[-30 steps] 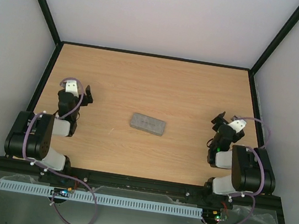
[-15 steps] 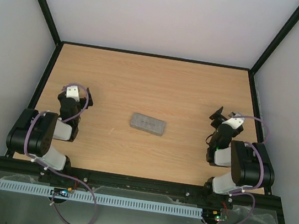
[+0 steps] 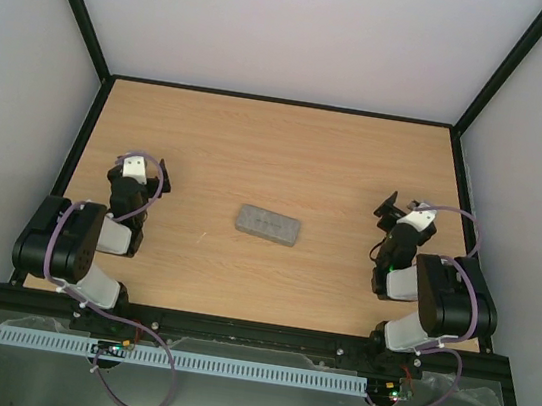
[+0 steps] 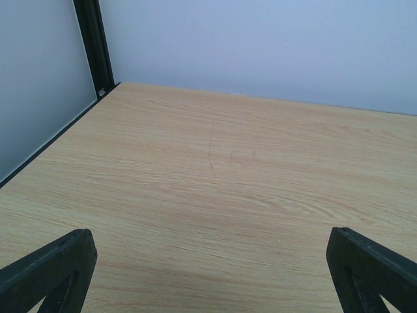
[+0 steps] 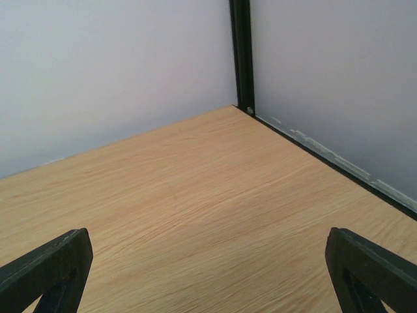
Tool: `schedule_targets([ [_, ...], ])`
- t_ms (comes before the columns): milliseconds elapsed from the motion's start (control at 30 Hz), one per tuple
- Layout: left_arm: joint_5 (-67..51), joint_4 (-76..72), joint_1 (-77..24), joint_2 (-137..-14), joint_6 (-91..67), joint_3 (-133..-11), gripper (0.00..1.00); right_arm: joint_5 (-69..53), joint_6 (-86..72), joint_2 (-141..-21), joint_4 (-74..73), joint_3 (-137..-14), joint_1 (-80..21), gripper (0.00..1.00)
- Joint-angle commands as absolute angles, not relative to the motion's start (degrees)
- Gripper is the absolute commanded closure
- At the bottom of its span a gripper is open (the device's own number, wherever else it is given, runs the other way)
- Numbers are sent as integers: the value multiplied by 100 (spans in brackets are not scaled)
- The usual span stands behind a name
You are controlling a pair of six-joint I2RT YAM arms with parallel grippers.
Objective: Organize the sunglasses
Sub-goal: Reset both arms
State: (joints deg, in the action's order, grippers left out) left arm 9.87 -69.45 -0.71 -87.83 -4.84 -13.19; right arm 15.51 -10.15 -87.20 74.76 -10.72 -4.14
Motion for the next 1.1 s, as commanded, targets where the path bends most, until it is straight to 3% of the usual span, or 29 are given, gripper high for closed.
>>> schedule_targets([
  [0,905,-7157,-75,-8816,-413,-1404,0,2150,-1080,-8781,7562,-1157,-431,1],
  [1067,905,-7251,-79,-8789,-396,-1345,1,2120,-1046,-8778,7538,-1164,-448,1],
])
